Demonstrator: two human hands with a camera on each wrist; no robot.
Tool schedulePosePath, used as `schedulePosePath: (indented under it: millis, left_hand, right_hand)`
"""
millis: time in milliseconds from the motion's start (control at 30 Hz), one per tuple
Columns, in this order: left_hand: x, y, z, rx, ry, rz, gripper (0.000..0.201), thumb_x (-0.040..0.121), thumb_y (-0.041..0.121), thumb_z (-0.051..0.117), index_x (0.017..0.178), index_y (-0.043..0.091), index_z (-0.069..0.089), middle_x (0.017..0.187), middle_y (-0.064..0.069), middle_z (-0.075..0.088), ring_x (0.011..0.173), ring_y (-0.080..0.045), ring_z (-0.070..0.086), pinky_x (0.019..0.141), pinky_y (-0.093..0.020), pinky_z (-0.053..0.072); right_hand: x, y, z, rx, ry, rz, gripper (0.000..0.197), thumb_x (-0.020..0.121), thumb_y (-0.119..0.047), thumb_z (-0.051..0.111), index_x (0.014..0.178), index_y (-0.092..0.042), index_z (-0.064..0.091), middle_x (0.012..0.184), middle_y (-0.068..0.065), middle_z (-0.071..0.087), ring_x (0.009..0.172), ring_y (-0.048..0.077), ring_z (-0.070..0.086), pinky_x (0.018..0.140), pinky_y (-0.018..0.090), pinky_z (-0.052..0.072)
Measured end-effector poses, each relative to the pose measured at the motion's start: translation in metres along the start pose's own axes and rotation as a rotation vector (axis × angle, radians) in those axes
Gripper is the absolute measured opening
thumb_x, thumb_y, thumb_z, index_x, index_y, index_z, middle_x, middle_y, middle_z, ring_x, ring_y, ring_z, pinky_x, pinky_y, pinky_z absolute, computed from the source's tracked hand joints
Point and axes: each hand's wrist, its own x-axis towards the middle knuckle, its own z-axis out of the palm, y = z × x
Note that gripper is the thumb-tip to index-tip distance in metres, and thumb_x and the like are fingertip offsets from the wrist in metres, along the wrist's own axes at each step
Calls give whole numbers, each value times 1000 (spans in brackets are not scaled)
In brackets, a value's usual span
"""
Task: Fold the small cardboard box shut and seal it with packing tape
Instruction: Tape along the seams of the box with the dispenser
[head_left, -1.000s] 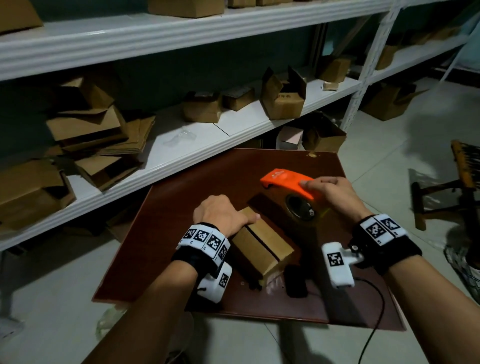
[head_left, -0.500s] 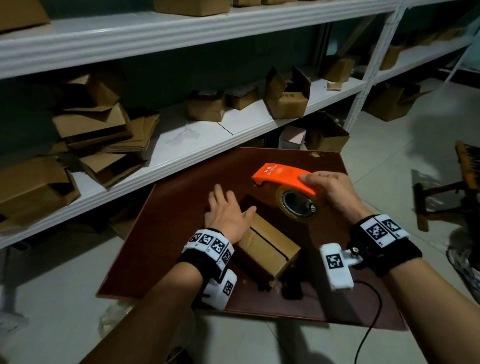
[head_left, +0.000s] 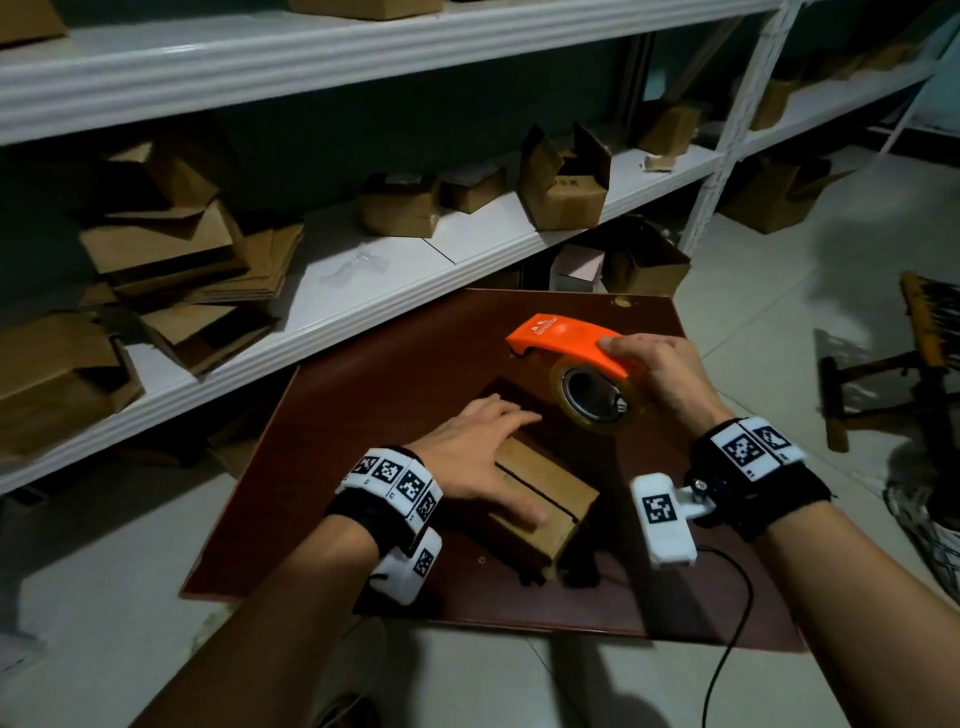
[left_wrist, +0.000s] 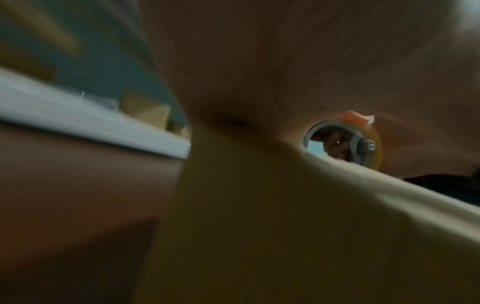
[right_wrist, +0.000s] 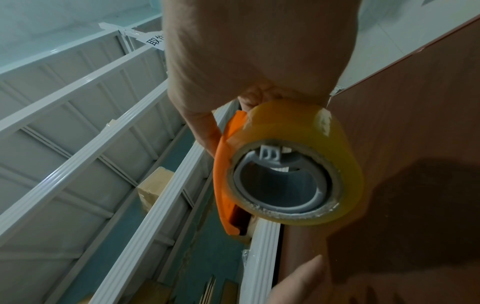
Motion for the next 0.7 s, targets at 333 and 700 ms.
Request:
schedulePosePath:
  millis: [333, 700]
  left_hand:
    - [5, 7, 11, 434, 194, -26, 109, 81, 94, 36, 167, 32, 13, 158, -3, 42, 147, -25, 35, 128, -53, 19]
    - [14, 5, 14, 532, 124, 68, 121, 84, 60, 75, 166, 31, -10, 155, -11, 34, 134, -27, 39, 113, -46, 37]
  right_hand:
    - [-1, -2, -5, 39, -8, -18, 36, 80, -35, 81, 99, -4, 77, 86, 14, 76, 78, 32, 70, 66, 38, 56]
    - [-4, -6, -9, 81, 20, -32, 44, 71, -43, 83, 96, -7, 77, 96, 20, 77, 100, 48, 71, 92, 65, 55]
